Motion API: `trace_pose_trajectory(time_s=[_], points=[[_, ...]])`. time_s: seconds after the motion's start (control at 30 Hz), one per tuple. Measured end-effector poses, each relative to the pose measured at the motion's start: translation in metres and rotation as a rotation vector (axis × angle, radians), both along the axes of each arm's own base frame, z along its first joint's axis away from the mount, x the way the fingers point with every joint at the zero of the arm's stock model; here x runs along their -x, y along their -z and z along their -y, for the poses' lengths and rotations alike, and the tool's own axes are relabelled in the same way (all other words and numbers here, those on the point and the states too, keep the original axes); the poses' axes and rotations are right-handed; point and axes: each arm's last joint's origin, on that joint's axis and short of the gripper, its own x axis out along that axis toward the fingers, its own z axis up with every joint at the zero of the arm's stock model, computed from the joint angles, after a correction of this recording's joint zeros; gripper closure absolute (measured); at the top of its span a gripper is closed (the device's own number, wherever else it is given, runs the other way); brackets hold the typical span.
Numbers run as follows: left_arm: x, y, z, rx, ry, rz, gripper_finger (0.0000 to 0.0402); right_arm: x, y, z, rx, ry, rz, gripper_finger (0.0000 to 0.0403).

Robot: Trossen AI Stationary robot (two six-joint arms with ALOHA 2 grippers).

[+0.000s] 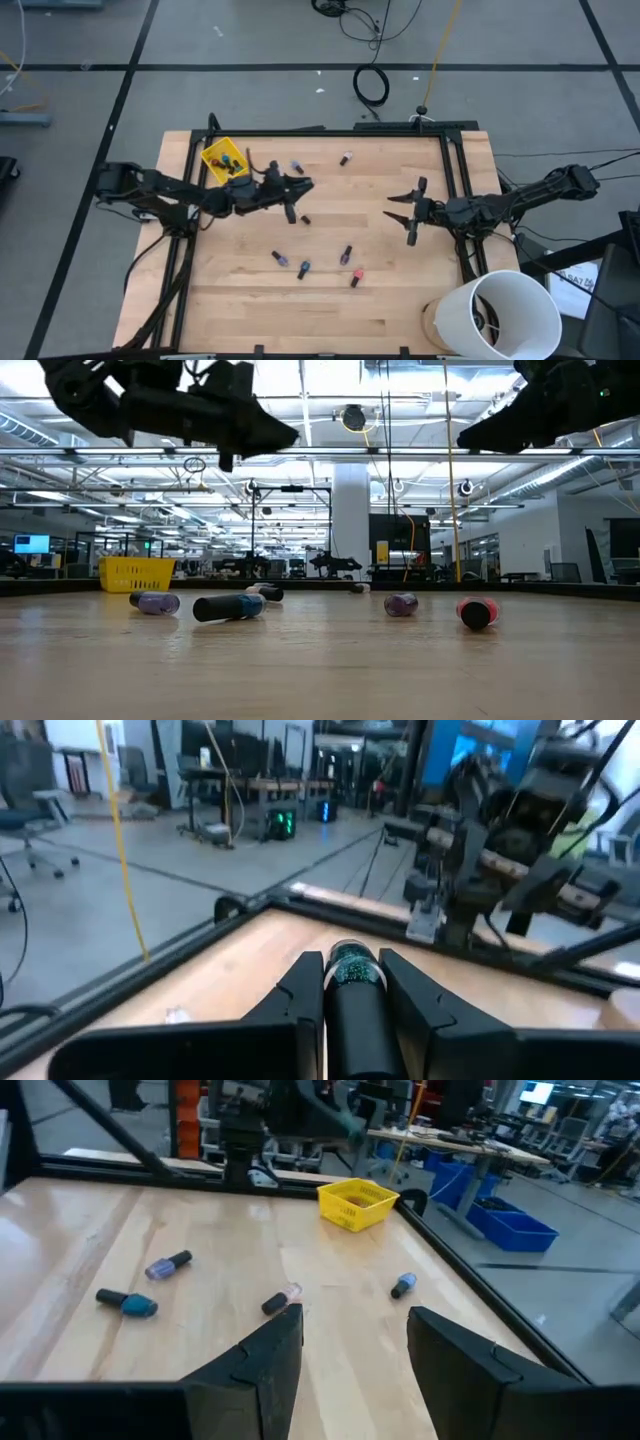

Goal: Pick & Place Nail Polish
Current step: Put the dark green nail polish into the yellow bin

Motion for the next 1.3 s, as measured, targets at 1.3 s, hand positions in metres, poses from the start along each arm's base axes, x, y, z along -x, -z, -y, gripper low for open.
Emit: trace_pose_trajectory(time_s=[1.3], points=[[0.015, -0.003, 0.006, -0.017, -0.023, -0.023, 0.0349, 0.026, 0.011, 0.015, -0.157, -0.177, 0.129, 0.0234]])
